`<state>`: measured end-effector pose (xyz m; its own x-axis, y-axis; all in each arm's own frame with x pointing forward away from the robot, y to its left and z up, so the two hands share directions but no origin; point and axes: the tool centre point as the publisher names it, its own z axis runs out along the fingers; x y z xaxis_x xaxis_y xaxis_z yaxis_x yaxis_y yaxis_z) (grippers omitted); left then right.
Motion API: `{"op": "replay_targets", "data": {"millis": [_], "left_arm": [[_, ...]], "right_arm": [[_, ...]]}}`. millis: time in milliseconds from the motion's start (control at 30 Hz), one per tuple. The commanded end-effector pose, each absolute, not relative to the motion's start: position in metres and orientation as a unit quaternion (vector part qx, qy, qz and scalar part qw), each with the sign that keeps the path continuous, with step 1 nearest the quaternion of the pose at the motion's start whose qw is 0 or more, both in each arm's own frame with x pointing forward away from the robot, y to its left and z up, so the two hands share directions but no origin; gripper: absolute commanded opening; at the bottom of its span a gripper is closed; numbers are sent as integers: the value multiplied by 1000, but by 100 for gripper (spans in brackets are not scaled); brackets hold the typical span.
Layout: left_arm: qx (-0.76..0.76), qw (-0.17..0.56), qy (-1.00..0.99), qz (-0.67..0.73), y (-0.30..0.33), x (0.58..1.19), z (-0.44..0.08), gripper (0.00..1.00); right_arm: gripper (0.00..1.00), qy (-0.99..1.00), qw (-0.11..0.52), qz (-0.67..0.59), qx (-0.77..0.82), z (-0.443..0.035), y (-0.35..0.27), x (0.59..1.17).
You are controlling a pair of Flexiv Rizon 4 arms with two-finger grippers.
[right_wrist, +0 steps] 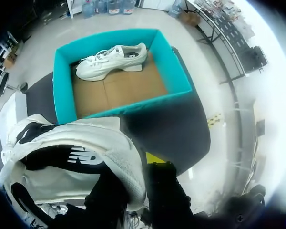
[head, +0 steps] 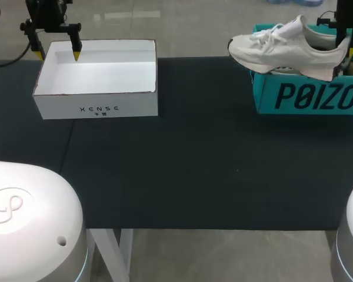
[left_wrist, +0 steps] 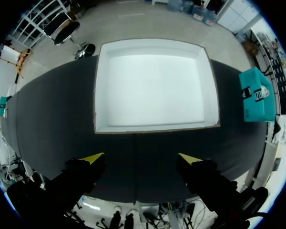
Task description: Take the shoe out of the shoebox, open the shoe tongue, remove and reinsert the insole, then place the shoe into the shoebox
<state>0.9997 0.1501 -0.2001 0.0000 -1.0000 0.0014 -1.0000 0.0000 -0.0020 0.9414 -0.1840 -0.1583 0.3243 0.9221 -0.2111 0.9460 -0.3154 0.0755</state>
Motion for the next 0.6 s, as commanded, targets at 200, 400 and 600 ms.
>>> {"op": "replay_targets", "data": {"millis": [200, 400, 600], "left_arm": [[-707, 0, 707, 0, 150, 1000, -200, 100], [-707, 0, 707, 0, 150, 1000, -200, 100], [-707, 0, 707, 0, 150, 1000, -200, 100]], "right_arm": [[0, 594, 114, -84, 792, -195, -134, 887], [0, 594, 139, -96, 786, -232, -101, 852], [0, 590, 132, -86, 792, -269, -59, 831]]}}
